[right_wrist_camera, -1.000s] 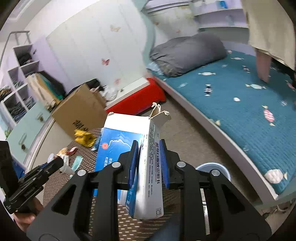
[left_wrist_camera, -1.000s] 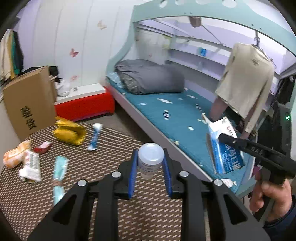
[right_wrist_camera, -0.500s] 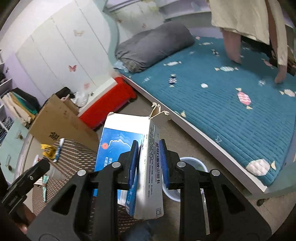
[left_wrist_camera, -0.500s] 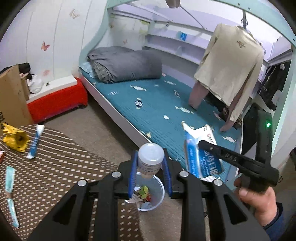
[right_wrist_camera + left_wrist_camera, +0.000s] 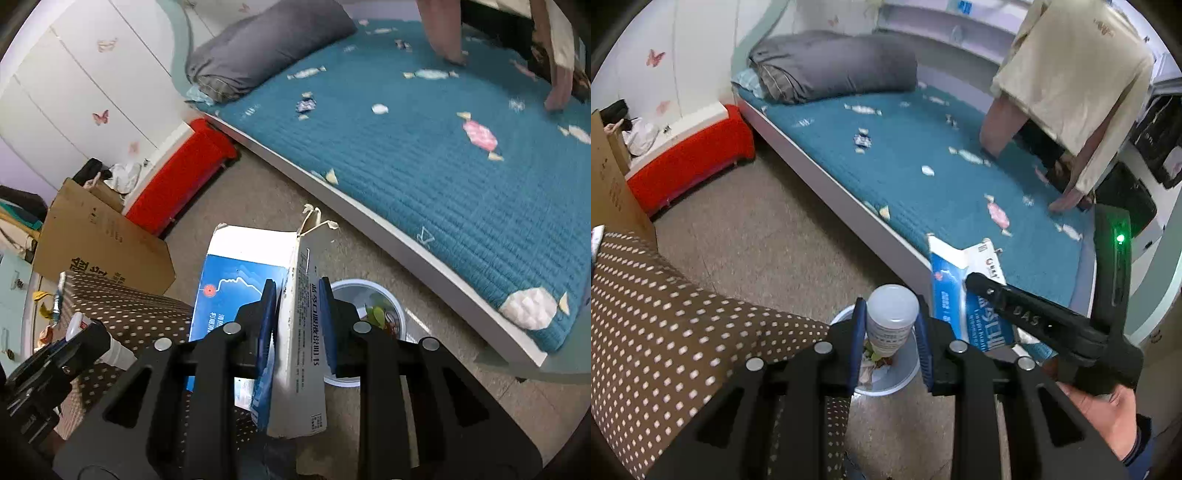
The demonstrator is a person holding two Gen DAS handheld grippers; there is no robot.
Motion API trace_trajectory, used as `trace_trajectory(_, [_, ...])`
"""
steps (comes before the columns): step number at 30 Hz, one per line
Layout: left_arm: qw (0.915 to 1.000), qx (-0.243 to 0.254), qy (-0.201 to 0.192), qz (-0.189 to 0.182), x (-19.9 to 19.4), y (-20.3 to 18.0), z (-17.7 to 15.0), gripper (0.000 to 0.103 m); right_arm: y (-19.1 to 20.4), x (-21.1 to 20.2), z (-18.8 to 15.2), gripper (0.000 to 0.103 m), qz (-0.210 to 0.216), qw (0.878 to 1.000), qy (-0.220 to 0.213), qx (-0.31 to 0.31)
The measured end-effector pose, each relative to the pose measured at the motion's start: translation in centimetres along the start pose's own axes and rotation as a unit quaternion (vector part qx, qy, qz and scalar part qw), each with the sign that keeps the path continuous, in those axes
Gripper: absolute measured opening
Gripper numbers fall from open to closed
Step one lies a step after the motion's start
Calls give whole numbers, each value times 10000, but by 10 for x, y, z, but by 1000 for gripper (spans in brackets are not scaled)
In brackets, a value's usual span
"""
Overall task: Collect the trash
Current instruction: 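Open both tools to drop the bottle and box into the bin, then move both open tools back over the polka-dot table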
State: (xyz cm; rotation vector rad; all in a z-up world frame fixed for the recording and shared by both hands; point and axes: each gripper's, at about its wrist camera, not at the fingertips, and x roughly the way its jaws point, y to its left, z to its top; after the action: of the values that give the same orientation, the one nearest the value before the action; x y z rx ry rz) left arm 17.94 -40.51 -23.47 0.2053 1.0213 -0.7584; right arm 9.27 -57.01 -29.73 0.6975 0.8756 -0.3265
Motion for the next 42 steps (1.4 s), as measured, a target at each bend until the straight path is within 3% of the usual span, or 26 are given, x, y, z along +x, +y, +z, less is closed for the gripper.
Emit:
trace_trajectory(7, [9979,258,581,132,44,-9,8,27,-12,34,-1,28,-53,9992,357,174])
trace_trajectory(9, [9970,257,714,170,51,-8,9,56,-18,44,-2,31,-68,9984,483,293])
trace_trajectory(10, [9969,264,706,233,52,-7,10,79,-19,46,-3,52,-65,9982,490,327])
trace_trajectory(11, [9969,284,655,325,51,-7,10,86,-21,46,-4,67,-46,9982,462,369])
trace_trajectory(12, [9967,335,624,392,50,-8,10,86,-22,47,-7,74,-48,9983,440,384])
trace_trajectory(14, [9966,335,667,357,50,-8,11,86,-26,47,-9,75,-96,9978,463,466])
trace_trajectory(16, [9969,285,620,392,46,-5,11,86,-29,44,-13,90,-135,9972,423,594])
trace_trajectory(18, [9976,228,565,340,41,-3,9,86,-30,38,-14,96,-228,9971,361,623])
trace_trajectory(28, [9992,196,112,317,-7,-2,-3,90,-14,-6,-21,97,-428,9977,82,514])
trace_trajectory(42, [9964,200,-738,372,-109,5,-31,90,58,-95,-29,97,-213,9978,-631,-21])
